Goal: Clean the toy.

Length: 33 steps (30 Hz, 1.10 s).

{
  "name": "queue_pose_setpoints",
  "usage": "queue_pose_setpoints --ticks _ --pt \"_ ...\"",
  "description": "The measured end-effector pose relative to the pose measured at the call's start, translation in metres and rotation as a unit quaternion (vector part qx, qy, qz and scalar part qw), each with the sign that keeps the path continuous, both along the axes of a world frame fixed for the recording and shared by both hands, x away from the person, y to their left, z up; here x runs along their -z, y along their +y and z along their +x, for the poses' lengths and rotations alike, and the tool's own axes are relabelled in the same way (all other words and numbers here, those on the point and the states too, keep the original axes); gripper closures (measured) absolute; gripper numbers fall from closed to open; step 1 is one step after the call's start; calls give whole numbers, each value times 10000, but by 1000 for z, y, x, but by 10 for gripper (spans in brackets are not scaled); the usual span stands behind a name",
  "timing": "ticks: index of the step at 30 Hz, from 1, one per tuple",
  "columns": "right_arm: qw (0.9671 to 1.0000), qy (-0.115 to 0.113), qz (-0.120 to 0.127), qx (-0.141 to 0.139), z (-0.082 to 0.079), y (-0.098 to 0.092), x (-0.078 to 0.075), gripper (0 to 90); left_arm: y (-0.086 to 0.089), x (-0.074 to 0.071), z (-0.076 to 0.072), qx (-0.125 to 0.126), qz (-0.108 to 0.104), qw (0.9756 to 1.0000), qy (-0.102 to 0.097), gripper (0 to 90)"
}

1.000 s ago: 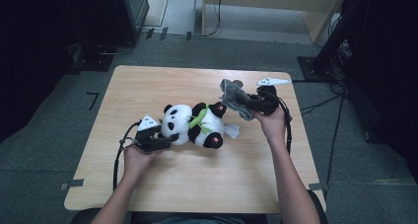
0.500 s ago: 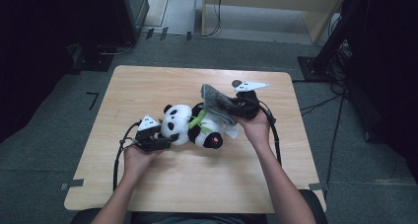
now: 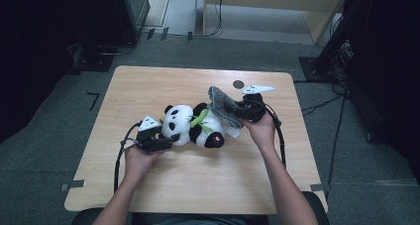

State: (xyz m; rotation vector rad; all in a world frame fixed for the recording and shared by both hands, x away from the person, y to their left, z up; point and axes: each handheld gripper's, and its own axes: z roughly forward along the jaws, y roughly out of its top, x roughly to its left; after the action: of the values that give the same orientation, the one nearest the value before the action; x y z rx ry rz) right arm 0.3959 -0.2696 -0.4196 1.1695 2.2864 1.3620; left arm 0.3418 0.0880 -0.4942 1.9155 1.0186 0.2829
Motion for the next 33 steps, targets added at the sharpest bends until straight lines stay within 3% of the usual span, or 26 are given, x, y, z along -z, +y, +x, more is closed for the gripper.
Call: queue_pose_setpoints --ticks 14,19,20,25,29,33 --pt "9987 264 -114 416 -3 -25 8 747 0 -2 2 73 53 9999 76 279" --pt "9992 42 -7 395 -11 -25 -6 748 0 -3 3 44 -7 9999 123 279" --pt "9994 -80 44 320 -17 -22 -17 748 0 -3 3 52 3 9999 111 278" --pt "9993 -354 105 38 -28 -7 -35 748 0 -3 3 50 -4 9999 105 261" --pt "9988 -434 81 -233 -33 11 -38 747 -1 -3 2 53 30 10000 72 258" --pt "9985 -370 45 -396 -33 23 -36 747 -1 -3 0 33 46 9999 87 265"
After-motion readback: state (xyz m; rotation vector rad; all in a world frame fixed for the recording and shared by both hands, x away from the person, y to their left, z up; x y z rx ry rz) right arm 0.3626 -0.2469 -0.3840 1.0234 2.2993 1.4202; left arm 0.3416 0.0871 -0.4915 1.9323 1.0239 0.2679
